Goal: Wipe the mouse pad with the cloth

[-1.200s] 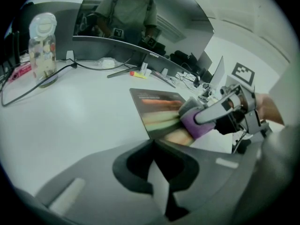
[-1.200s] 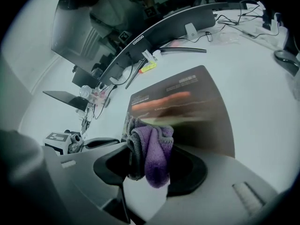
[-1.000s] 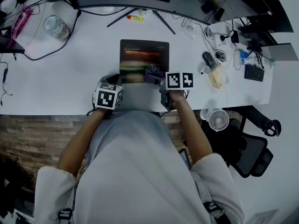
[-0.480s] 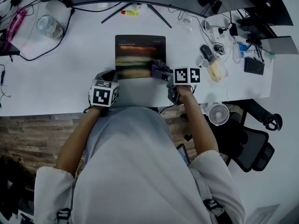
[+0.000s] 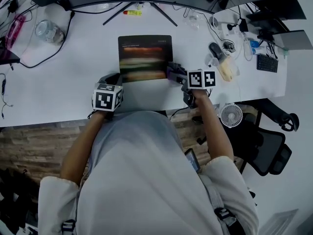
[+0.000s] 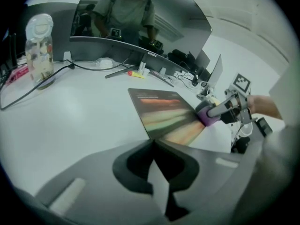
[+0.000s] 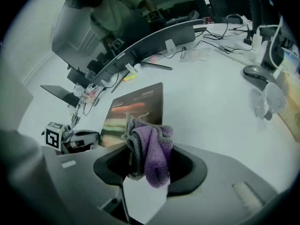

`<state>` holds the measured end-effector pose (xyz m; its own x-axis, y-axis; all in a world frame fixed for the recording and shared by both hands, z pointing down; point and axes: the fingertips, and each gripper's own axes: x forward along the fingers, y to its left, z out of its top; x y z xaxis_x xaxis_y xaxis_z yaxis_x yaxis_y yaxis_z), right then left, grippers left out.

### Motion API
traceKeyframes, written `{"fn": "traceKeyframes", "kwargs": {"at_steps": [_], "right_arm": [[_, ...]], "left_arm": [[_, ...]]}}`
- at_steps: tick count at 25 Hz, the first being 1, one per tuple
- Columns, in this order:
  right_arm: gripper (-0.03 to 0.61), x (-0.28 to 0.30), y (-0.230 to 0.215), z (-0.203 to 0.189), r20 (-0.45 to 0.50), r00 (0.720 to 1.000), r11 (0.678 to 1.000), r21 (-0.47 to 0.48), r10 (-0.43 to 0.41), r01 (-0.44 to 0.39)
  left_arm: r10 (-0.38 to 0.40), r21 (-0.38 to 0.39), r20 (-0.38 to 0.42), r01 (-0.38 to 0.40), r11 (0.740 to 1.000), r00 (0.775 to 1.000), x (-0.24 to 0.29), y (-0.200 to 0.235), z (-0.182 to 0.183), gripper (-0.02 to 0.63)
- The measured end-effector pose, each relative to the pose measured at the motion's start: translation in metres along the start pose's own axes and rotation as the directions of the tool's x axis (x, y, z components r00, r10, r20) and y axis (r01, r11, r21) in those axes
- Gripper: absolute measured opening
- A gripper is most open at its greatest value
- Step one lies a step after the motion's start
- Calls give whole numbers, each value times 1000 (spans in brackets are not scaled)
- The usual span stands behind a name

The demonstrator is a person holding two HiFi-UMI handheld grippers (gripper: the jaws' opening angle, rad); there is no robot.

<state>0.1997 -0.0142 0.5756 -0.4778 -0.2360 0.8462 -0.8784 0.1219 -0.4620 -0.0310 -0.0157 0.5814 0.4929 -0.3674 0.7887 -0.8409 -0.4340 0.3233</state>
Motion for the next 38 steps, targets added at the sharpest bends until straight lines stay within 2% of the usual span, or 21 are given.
{"fn": "traceKeyframes", "kwargs": {"at_steps": [6,11,15,22,27,29,31,33,36,38], "right_arm": [[206,-15,-8,-2,24,996,991,-98,-88,90],[206,-38,8,0,106,991,987,-126,-84,98],[206,-55,27,6,178,981,981,-160,-81,110],[204,-87,70,15,318,948,979,-184,-29,92],[204,-114,99,20,418,908,981,-180,8,74],[203,-127,108,24,472,882,978,-184,-2,101],[202,-141,117,30,528,849,967,-204,-25,155],[202,-152,130,34,574,819,955,-226,-28,190],[199,-167,149,38,633,774,958,-218,-5,185],[199,-177,162,40,668,744,961,-213,12,176]], "left_arm": [[-29,41,-22,29,999,999,0,-2,-1,0],[-95,-9,-50,94,995,994,-7,-4,0,0],[-179,-29,0,179,983,984,-23,-19,21,0],[-200,10,101,200,980,975,-55,-34,54,0],[-204,41,185,200,979,961,-87,-46,77,0],[-207,38,221,203,978,953,-100,-50,86,0],[-222,25,268,224,974,937,-115,-56,98,0],[-231,43,315,229,972,920,-131,-63,110,0],[-213,87,390,194,977,896,-154,-67,125,0],[-186,124,453,145,982,872,-170,-68,134,0]]}}
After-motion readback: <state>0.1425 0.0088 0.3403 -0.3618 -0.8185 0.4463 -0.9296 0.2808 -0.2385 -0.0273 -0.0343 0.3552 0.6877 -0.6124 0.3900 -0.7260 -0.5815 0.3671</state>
